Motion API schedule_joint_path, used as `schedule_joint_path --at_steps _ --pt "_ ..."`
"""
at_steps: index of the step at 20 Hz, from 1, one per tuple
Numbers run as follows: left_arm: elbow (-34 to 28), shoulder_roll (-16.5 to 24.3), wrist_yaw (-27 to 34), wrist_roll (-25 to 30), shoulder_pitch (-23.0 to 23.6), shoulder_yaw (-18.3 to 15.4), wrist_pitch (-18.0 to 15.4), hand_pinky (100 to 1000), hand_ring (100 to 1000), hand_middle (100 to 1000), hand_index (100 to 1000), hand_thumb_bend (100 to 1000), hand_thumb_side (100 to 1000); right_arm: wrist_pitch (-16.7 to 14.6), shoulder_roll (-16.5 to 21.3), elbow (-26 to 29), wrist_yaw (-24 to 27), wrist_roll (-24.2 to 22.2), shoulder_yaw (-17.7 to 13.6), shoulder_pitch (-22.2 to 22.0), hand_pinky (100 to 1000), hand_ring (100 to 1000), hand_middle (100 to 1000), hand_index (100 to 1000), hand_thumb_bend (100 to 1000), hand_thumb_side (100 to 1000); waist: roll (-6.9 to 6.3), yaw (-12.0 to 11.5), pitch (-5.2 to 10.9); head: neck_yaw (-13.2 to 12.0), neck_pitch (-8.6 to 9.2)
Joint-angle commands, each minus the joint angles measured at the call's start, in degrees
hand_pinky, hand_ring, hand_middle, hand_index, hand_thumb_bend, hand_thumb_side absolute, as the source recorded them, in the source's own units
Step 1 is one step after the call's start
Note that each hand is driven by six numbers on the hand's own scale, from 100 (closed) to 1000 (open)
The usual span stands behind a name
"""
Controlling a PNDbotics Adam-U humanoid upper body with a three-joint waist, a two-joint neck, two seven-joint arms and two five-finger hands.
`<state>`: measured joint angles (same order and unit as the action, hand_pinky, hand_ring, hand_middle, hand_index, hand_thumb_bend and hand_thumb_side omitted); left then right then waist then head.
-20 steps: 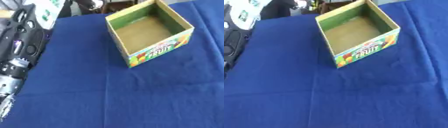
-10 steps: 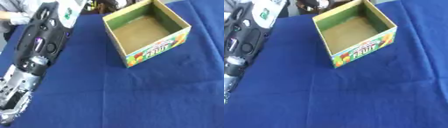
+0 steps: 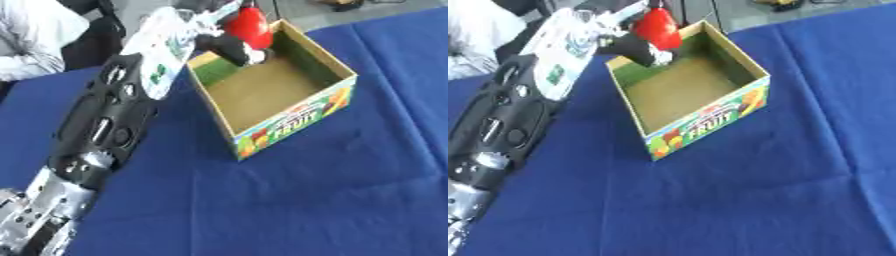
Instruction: Pick up objects on the table and place them in the box.
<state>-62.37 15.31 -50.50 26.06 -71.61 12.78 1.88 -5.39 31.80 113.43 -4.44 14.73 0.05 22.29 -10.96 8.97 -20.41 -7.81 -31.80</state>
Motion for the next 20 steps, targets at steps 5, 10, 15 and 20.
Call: schedule_joint_path --at_steps 5,10,15,20 --pt "4.15 -0.44 -1.43 -0.97 -0.68 -0.90 -1.47 100 368 475 598 100 371 -0.02 0.22 1.16 0.49 -0.44 -0.02 1.12 643 672 476 687 100 768 0.08 0.71 0.78 0.33 0.33" --pt "6.39 -0.82 -2.09 0.61 -0.28 -0.92 -2.66 100 383 496 622 100 383 0.05 0.04 1.16 0.57 -0.42 0.05 1.19 643 671 476 687 100 763 -0.08 1.03 0.68 0.37 -0.04" --pt "7.25 -0.92 -3.19 3.81 -0.08 -0.77 -4.37 100 417 558 687 100 413 0.15 -0.13 1.16 0.71 -0.51 0.20 1.28 642 671 474 686 100 758 -0.23 1.29 0.52 0.35 -0.33" --pt "6.75 -0.83 -4.92 4.17 0.03 -0.81 -6.67 201 575 636 753 197 529 0.32 -0.29 1.16 0.68 -0.31 0.09 1.02 642 671 473 686 100 752 -0.40 1.45 0.45 0.32 -0.47"
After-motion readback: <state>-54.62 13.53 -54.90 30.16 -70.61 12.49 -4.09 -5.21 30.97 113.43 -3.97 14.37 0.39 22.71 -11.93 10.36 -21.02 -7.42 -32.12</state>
